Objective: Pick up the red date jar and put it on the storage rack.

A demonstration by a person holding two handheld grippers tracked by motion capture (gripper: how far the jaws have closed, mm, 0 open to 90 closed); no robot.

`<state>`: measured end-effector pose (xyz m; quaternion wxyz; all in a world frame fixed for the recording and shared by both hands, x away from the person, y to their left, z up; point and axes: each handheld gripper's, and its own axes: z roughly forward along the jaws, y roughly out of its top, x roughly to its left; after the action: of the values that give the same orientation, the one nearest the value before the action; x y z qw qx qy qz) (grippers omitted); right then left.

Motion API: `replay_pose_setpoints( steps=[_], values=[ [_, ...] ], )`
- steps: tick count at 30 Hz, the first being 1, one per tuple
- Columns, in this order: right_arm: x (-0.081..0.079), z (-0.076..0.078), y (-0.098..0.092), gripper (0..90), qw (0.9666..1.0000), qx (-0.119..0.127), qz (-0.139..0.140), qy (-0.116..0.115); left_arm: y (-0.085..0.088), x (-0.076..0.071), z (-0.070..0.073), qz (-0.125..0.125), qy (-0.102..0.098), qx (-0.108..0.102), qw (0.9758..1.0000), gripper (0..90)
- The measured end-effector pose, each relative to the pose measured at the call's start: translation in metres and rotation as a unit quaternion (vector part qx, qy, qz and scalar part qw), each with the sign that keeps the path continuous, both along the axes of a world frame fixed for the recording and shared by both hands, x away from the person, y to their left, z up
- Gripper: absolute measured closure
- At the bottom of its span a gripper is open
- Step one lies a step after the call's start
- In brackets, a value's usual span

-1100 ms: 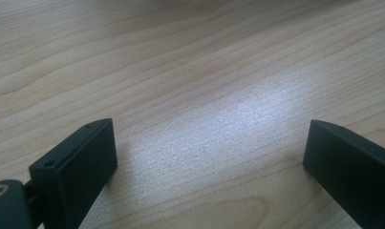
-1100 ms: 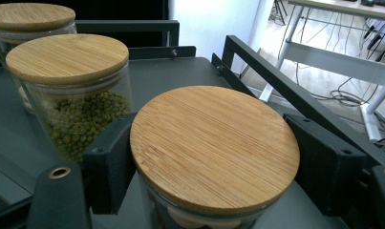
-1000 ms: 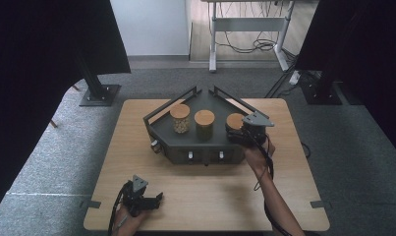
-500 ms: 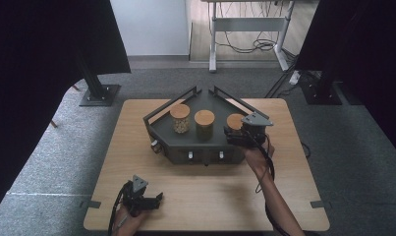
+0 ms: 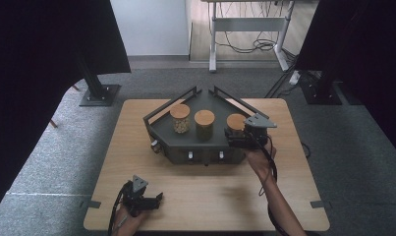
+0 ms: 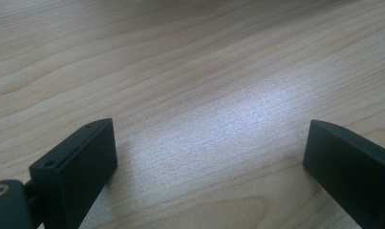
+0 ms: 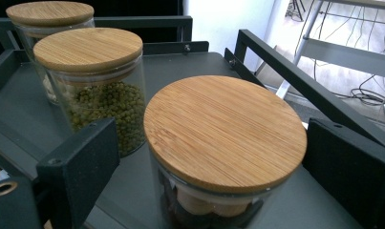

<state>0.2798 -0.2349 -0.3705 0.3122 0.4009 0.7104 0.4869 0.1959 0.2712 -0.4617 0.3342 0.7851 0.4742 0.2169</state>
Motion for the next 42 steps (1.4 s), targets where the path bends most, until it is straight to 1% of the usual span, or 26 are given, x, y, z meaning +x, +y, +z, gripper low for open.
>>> replay_pose_setpoints(
  steps=[4, 7, 16, 19, 34, 42],
  values=[
    [-0.003, 0.0, -0.004, 5.4, 1.0, 0.001, 0.005, 0.0, 0.0, 0.0, 0.0, -0.001, 0.0, 0.001, 1.0, 4.0],
    [-0.005, -0.001, -0.007, 5.8, 1.0, 0.002, 0.008, -0.005, 0.0, 0.0, 0.0, 0.0, 0.0, 0.0, 1.0, 4.1],
    [-0.018, -0.002, -0.014, 6.4, 0.9998, 0.007, 0.014, -0.015, 0.0, 0.0, 0.0, 0.001, -0.001, 0.0, 1.0, 4.2],
    [-0.024, -0.002, -0.015, 6.6, 0.9997, 0.002, 0.013, -0.019, 0.0, 0.0, 0.0, 0.001, 0.0, -0.001, 1.0, 4.2],
    [-0.049, -0.005, -0.024, 7.4, 0.9997, -0.006, 0.012, -0.02, 0.0, 0.0, 0.0, 0.001, -0.001, 0.0, 1.0, 4.3],
    [-0.062, -0.007, -0.026, 7.8, 0.9996, -0.018, 0.01, -0.019, 0.0, 0.0, 0.0, 0.001, -0.001, 0.0, 1.0, 4.3]
  ],
)
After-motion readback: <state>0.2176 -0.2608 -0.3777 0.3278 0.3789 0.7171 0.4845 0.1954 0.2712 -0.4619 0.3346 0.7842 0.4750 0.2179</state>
